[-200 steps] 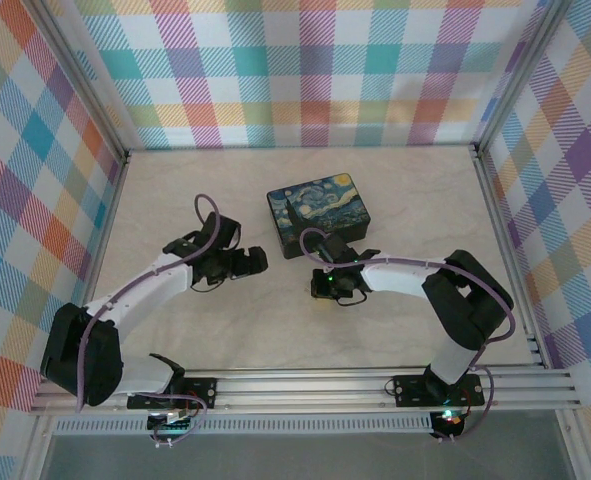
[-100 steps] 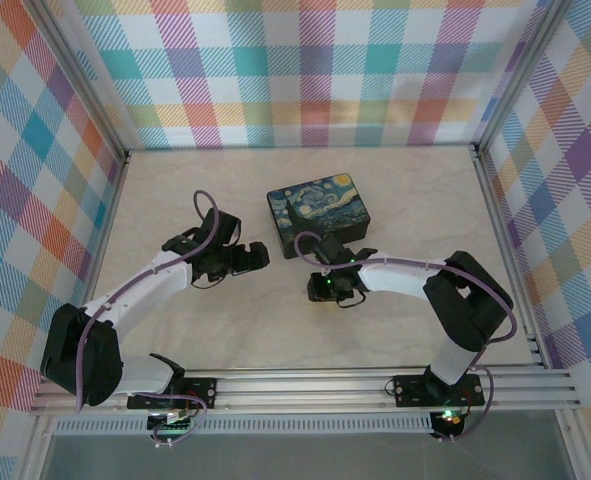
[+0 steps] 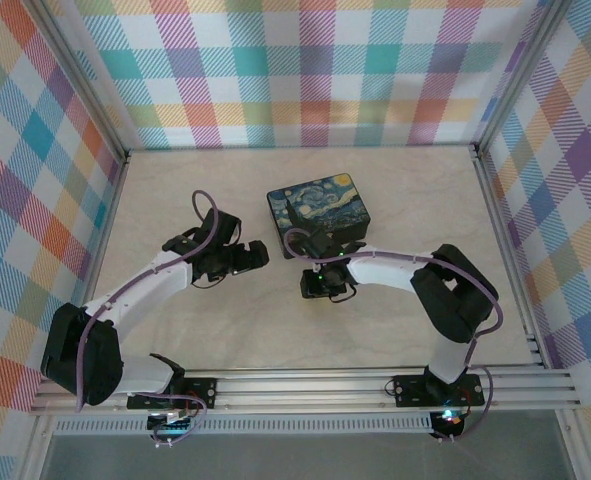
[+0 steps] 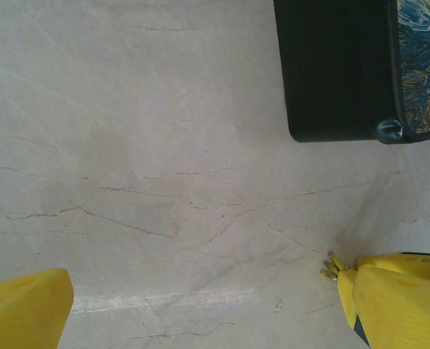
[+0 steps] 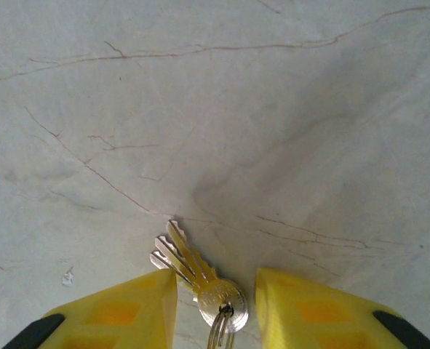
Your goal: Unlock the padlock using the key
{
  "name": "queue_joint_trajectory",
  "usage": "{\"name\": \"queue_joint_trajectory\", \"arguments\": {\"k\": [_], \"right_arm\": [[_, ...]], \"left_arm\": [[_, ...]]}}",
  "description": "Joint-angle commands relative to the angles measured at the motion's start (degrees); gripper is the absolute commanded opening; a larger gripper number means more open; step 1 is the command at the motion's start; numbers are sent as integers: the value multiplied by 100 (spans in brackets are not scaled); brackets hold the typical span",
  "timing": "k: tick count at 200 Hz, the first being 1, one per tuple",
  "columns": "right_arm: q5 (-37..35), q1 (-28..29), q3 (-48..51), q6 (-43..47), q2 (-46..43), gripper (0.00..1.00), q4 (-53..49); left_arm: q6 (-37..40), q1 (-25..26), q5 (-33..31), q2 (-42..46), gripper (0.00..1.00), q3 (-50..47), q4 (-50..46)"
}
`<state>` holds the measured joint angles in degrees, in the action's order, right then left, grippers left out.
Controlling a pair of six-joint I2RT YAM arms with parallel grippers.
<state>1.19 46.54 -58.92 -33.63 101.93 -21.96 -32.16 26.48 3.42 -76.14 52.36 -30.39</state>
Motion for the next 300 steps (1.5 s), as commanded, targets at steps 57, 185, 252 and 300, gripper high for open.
{"name": "queue_joint_trajectory", "arguments": {"k": [57,185,252,300], "right_arm": [[-134,30,412,-279,143,11,-252],[1126,-242,1702,-930,-1162,0,2142],[1513,-311,1854,-988,-1627,0,2418],[1823,-344,1654,-939,-1597,0,2570]], "left_arm": [[54,-12,-38,16,99,78,-98],[-1517,160,2225,-134,98,-1034,1873],[-2180,178,2982,-387,94,-1105,2674],[-2485,181,3253,-499,78,-1023,2934]]}}
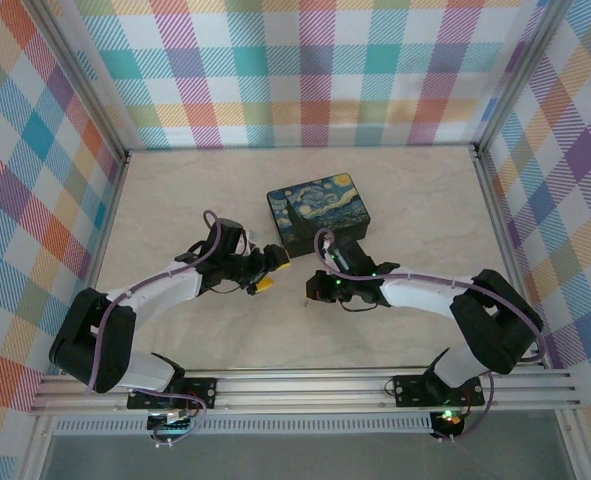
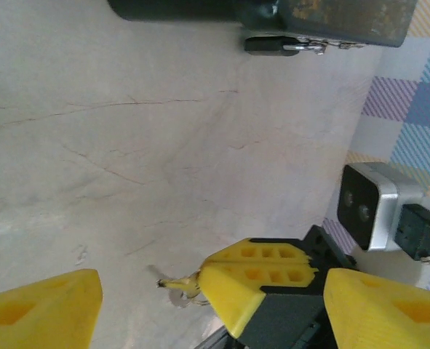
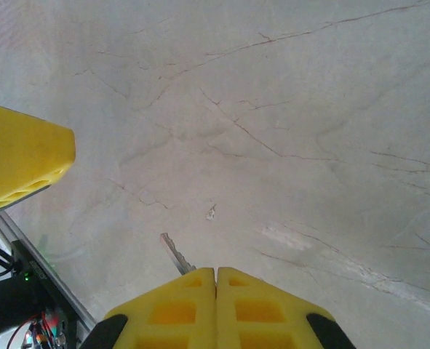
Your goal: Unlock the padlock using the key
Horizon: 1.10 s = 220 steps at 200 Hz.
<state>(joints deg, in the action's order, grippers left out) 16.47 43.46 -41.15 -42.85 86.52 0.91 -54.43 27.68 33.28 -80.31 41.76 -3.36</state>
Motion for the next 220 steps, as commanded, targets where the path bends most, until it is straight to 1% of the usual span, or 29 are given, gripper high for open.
{"name": "queue_joint_trajectory", "arguments": {"k": [1,20,59,109,140,156,168,181,196,203,220], "right_arm": [[295,-34,-127,-19,-56,0,290],[302,-63,-241,-60,-60,0,291],[539,-224,-387,-219,-83,0,508],[675,-224,-691,-336,74,0,472],[772,-224,-774,-441,219,0,586],[801,-225,-777,-456,268,0,621],[822,-224,-771,-487,286,0,654],[825,-225,-777,-504,304,0,667],[825,-229,-790,-509,313,0,663],[829,-226,-795,-518,312,0,683],[798,-224,-773,-522,283,0,683]], "left_arm": [[-259,61,263,-86,78,40,226],[-343,56,237,-75,76,52,226],[-398,61,152,-97,72,64,140],[-603,58,275,-196,58,119,305],[-578,55,268,-226,54,204,253],[-551,62,241,-214,49,234,200],[-525,56,241,-204,42,231,186],[-492,62,225,-181,38,237,161],[-446,61,210,-159,30,244,111],[-421,60,201,-154,29,249,78],[-376,60,180,-114,28,221,54]]}}
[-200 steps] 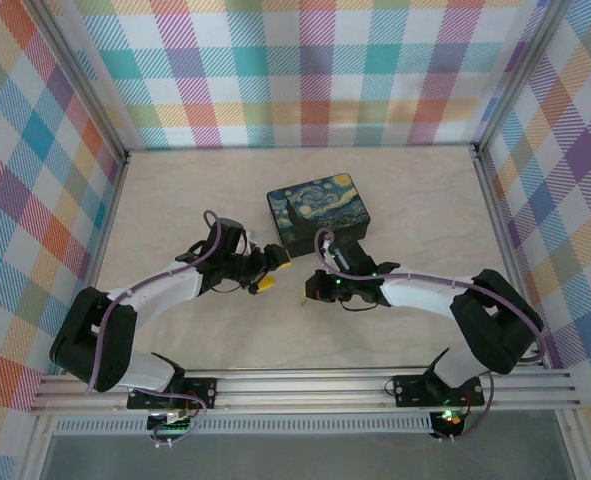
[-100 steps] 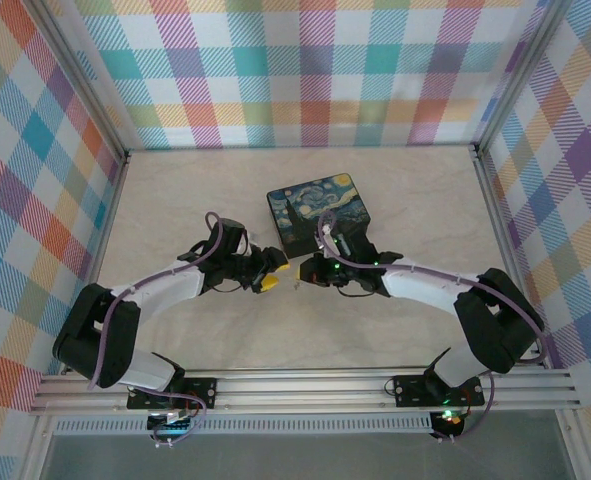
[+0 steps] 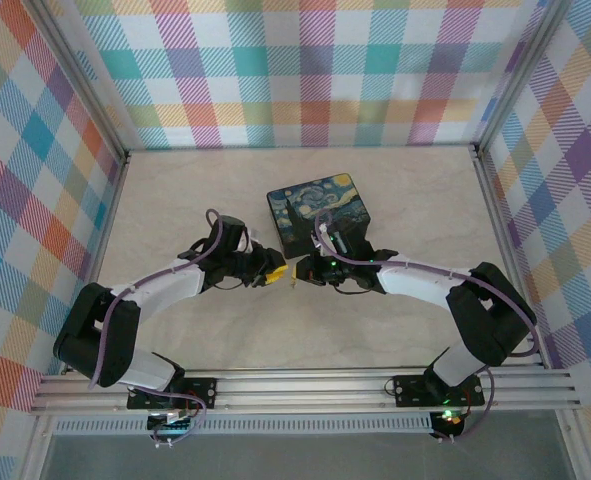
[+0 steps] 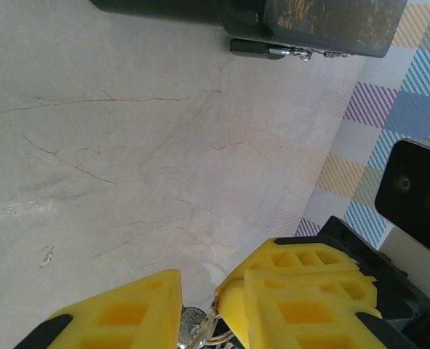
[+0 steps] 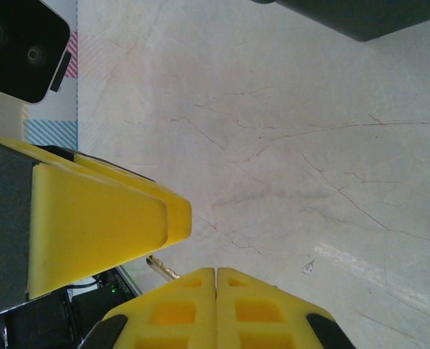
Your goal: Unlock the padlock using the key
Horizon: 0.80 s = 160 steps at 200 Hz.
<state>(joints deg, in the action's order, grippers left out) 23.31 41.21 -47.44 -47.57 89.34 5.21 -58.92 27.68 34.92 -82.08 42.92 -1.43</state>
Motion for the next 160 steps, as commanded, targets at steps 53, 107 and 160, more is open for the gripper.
{"name": "queue_joint_trajectory", "arguments": {"k": [53,107,160], "right_arm": [[50,1,-60,-161,-22,0,378],[-5,0,-55,-209,-23,0,393],[-334,-9,-323,-47,97,0,-479]], "left_arm": [[107,61,85,78,24,146,-127],[284,13,-37,164,27,188,-428],[287,-242,-43,257,54,55,-527]]}}
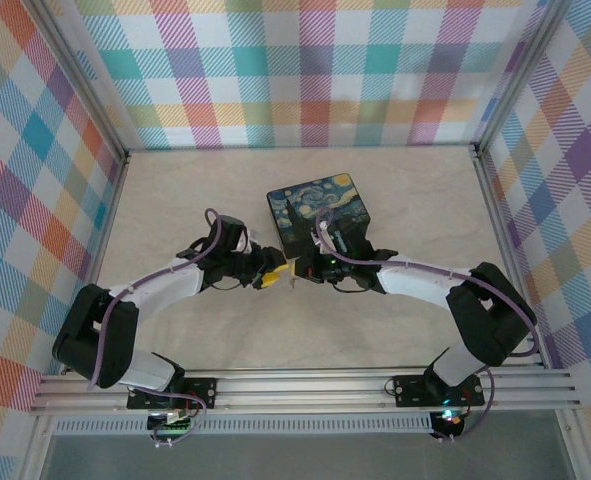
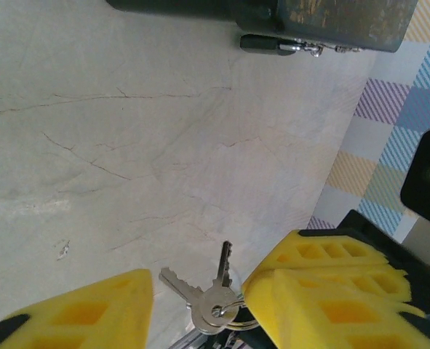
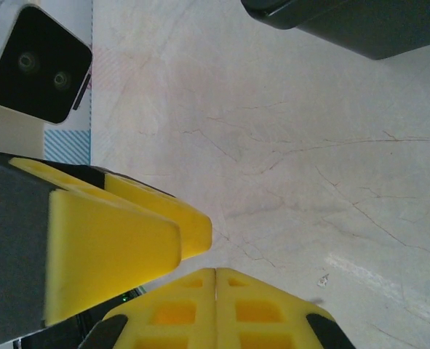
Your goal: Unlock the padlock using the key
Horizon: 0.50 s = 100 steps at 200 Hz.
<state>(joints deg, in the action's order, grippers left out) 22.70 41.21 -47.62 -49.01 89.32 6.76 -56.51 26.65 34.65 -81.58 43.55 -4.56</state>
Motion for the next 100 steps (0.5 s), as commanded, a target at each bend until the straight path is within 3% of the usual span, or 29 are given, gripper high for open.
{"name": "queue_joint_trajectory", "arguments": {"k": [1,20,88,100], "right_arm": [[-291,-13,-317,109,101,0,-664],[-541,-17,-269,234,206,0,-974],[-847,-178,664,487,248,0,-589],[-837,-226,789,531,168,5,-617]], "left_arm": [[50,-145,-23,210,54,-7,-227],[283,-267,-157,280,56,68,-580],[899,-503,-509,566,57,278,-1573],[930,-512,-533,595,58,283,-1633]]}}
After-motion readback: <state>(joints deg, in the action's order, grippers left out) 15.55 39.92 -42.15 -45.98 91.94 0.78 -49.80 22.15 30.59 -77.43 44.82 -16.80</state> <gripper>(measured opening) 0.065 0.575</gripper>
